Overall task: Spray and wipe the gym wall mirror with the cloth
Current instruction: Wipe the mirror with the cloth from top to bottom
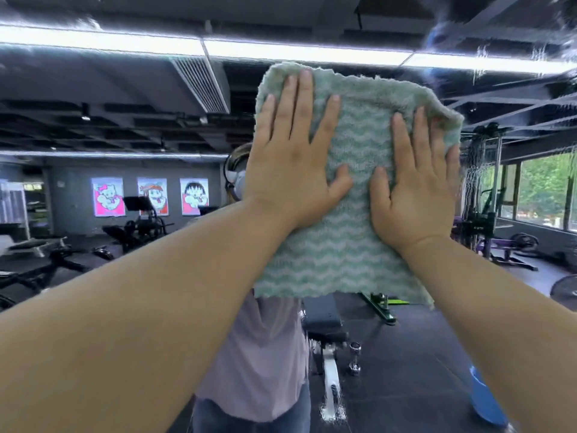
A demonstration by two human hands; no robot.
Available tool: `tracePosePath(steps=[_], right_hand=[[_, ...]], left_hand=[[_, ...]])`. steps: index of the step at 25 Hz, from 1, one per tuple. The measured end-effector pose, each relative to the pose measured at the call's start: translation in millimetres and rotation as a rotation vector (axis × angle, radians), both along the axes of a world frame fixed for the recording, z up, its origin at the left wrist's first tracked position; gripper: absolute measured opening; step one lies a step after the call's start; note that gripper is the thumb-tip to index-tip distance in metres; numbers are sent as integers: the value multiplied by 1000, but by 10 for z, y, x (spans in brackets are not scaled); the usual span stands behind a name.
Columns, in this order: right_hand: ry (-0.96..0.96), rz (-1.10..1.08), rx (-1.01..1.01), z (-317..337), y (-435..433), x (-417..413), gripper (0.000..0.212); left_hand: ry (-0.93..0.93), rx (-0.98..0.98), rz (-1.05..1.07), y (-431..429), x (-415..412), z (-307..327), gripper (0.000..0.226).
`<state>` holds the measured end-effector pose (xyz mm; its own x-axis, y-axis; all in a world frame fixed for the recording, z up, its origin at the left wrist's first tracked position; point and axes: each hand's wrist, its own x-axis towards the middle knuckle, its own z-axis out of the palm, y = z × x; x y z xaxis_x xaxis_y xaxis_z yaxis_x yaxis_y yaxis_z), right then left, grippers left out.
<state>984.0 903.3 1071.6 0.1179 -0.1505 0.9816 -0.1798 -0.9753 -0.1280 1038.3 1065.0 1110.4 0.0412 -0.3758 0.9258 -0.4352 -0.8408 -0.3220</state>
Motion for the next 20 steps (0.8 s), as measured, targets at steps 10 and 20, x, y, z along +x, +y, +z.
tracePosePath(steps=[10, 20], right_hand=[[54, 61, -157, 137, 1631, 495, 68], [78, 83, -213, 2, 3351, 1034, 71]], left_hand=[[-17, -139, 36, 1703, 527, -122, 77], [126, -219, 42, 3332, 955, -402, 81]])
